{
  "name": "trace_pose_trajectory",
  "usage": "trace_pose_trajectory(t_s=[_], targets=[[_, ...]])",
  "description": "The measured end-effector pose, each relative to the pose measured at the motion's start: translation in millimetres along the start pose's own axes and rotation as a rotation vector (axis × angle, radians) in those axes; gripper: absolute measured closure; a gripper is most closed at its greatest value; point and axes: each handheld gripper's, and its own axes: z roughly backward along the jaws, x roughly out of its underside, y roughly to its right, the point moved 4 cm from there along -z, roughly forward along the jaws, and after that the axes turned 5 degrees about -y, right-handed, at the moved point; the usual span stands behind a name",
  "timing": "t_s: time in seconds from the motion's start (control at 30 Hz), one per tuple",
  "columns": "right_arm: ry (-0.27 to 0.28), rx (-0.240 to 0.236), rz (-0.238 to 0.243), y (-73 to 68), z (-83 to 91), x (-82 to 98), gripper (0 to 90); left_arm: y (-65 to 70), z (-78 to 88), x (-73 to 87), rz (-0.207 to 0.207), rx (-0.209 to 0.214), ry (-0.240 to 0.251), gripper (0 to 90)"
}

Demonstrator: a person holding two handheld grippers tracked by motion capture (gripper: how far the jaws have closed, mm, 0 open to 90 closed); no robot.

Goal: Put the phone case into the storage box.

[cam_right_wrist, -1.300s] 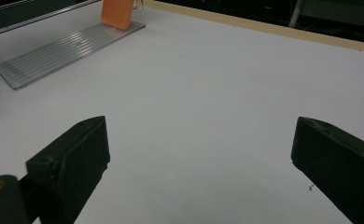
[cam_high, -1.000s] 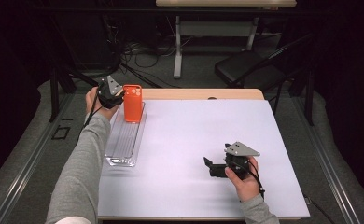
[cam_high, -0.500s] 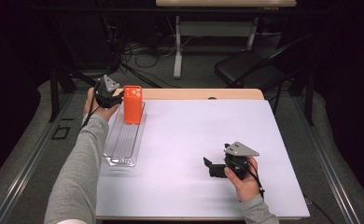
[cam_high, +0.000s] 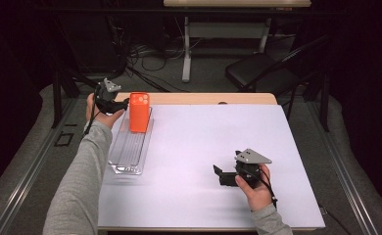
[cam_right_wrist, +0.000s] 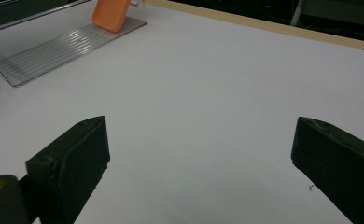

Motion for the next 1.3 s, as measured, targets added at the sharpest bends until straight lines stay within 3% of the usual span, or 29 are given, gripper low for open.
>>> trace_pose_trajectory(t_s=[0.5,1.0,1.3], targets=[[0.0,-0.001,0.0,0.2,0.9,-0.3,4.2,5.0,24.2,-5.4,0.126,0.141,0.033,30.0],[0.008,-0.004,0.0,0.7,2.6,-1.8,3.8,23.9,53.5,-12.3,0.134,0.276,0.07,29.0],[0.01,-0.012,-0.003,0.4,1.8,-2.6,3.3,35.5,74.7,-13.5,0.159,0.363,0.132,27.8]])
